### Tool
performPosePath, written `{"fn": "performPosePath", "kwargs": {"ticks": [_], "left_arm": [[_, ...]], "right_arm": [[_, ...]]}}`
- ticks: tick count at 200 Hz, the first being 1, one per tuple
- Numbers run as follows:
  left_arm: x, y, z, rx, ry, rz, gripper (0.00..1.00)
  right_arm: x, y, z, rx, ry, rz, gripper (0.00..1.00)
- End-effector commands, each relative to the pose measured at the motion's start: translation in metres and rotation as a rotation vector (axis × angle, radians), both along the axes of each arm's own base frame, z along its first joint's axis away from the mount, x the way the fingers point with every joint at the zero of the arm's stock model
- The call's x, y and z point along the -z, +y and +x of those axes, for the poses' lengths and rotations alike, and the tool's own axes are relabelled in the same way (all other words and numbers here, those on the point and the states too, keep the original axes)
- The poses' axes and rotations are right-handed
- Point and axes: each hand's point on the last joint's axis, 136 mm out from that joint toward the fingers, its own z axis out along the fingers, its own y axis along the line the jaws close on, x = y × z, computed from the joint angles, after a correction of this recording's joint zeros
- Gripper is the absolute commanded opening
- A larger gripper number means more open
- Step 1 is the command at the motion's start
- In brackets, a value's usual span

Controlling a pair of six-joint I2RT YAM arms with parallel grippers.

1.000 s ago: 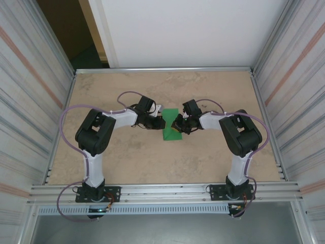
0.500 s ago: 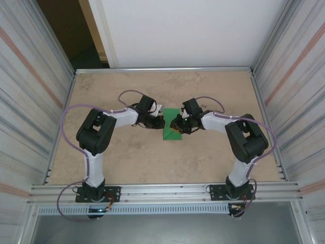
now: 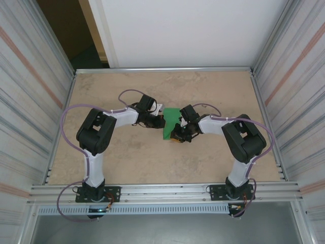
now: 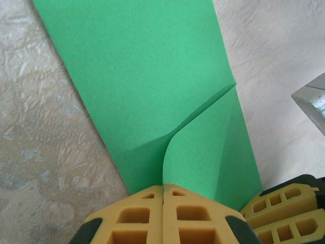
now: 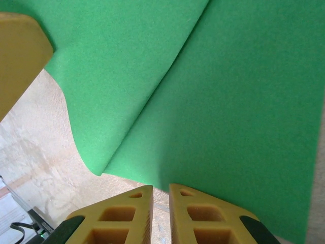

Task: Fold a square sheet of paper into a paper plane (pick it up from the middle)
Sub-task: Fold the triangle a second time at the center of the table.

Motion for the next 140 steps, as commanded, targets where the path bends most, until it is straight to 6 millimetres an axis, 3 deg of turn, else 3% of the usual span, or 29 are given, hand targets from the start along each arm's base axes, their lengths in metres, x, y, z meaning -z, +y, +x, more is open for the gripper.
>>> {"fn": "performPosePath", "kwargs": {"ticks": [1,45,98,140], "left_arm": [[0.001,-0.004,0.001,0.027,-0.004,0.002,0.02],[0.004,-0.004,-0.001,0.026,0.006,0.003,0.02],[0.004,-0.004,-0.001,0.026,0.009,0.001,0.02],[0.001,-0.006,0.0,0.034,0.002,-0.006,0.02]], "right_arm": [[0.013,-0.012,-0.009,-0.008,0.037,-0.047,0.15],[-0.025,0.006,0.006,-0.019,-0.074,0.08,0.16],[-0.002,0.001,0.011,0.018,-0.037,0.02,0.14],[0.018,-0.013,0.004,0.029,0.008,-0.057,0.13]]}}
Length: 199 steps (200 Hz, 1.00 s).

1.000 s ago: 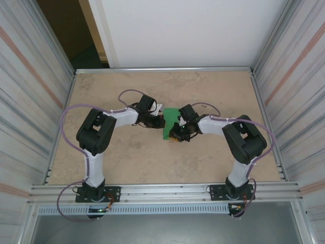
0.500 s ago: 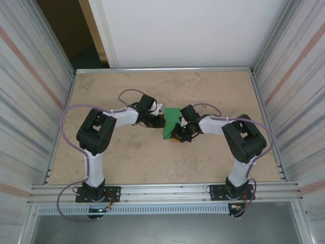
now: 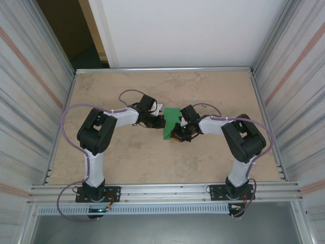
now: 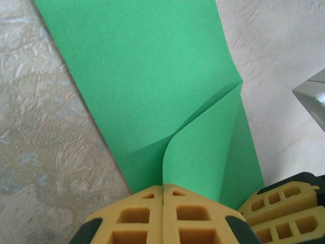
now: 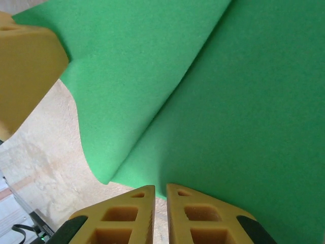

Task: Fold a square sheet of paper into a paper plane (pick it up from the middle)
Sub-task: Fold the triangle a second time at the center of the table.

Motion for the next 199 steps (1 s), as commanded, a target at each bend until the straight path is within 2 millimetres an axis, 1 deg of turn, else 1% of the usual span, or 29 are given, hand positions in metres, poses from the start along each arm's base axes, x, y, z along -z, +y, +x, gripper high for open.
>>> {"fn": "performPosePath", "kwargs": {"ticks": [1,40,66,147,175,199], "left_arm": [[-0.001,-0.005,0.0,0.031,-0.002,-0.008,0.02],[-0.004,-0.011,0.004,0.042,-0.013,-0.019,0.02],[-0.001,-0.012,0.007,0.044,-0.011,-0.017,0.02],[0.004,-0.014,0.007,0.052,0.0,-0.01,0.03],[0.01,-0.012,0.005,0.051,0.017,0.006,0.03],[0.015,-0.01,0.002,0.053,0.034,0.027,0.03]], "right_arm": [[0.017,-0.015,-0.002,0.026,0.038,-0.075,0.13],[0.025,-0.026,-0.01,0.034,0.072,-0.101,0.13],[0.026,-0.027,-0.012,0.032,0.077,-0.104,0.13],[0.023,-0.025,-0.011,0.025,0.071,-0.097,0.13],[0.021,-0.025,-0.01,0.026,0.066,-0.096,0.13],[0.016,-0.023,-0.008,0.026,0.055,-0.085,0.13]]}}
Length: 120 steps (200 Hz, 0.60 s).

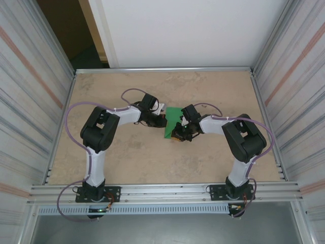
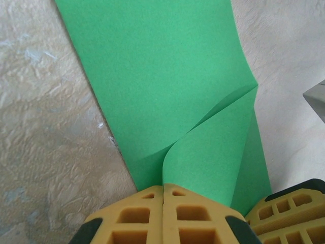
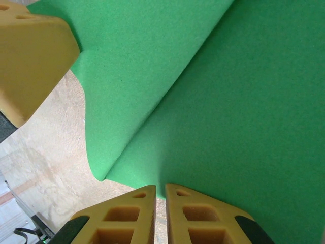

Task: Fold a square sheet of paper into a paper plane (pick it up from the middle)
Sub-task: Fold the triangle a second time at the center of the table.

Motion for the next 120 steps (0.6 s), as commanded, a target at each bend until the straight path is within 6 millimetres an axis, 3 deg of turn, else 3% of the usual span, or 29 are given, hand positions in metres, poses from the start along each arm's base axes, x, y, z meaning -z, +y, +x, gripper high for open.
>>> {"fn": "performPosePath", "kwargs": {"ticks": [1,30,35,56,120], "left_arm": [[0.008,-0.003,-0.005,0.032,0.023,0.023,0.03],[0.01,0.0,-0.007,0.032,0.034,0.051,0.03],[0.022,0.001,-0.01,0.033,0.059,0.066,0.03],[0.027,0.002,-0.012,0.03,0.071,0.079,0.03],[0.032,0.005,-0.015,0.018,0.091,0.095,0.03]], "right_arm": [[0.015,-0.018,-0.011,0.009,0.05,-0.081,0.13],[-0.014,-0.008,0.001,0.003,-0.024,-0.019,0.13],[-0.021,-0.004,0.003,-0.002,-0.044,0.003,0.13],[-0.048,0.011,0.012,-0.019,-0.114,0.095,0.14],[-0.039,0.035,0.027,-0.026,-0.096,0.156,0.1]]}}
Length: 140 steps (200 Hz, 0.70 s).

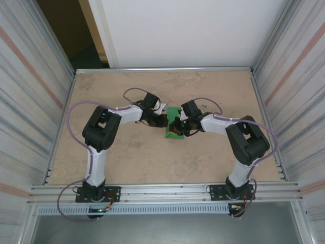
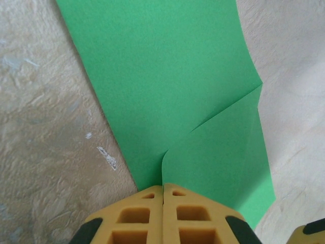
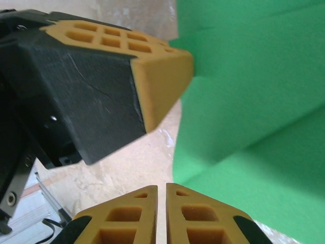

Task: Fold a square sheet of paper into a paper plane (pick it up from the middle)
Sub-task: Fold the triangle a second time at the center of the table.

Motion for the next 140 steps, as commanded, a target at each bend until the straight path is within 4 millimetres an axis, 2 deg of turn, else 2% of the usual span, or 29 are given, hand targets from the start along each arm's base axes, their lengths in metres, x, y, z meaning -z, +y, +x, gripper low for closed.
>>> {"fn": "performPosePath", "kwargs": {"ticks": [1,58,140], "left_arm": [[0.03,0.011,-0.015,0.004,0.074,0.082,0.03],[0.033,0.012,-0.017,0.001,0.09,0.087,0.03],[0.038,0.015,-0.016,-0.01,0.118,0.085,0.03]], "right_arm": [[-0.002,0.013,0.007,-0.006,0.003,0.043,0.09],[0.017,0.017,0.005,-0.022,0.045,0.039,0.08],[0.032,0.018,0.001,-0.022,0.076,0.023,0.08]]}}
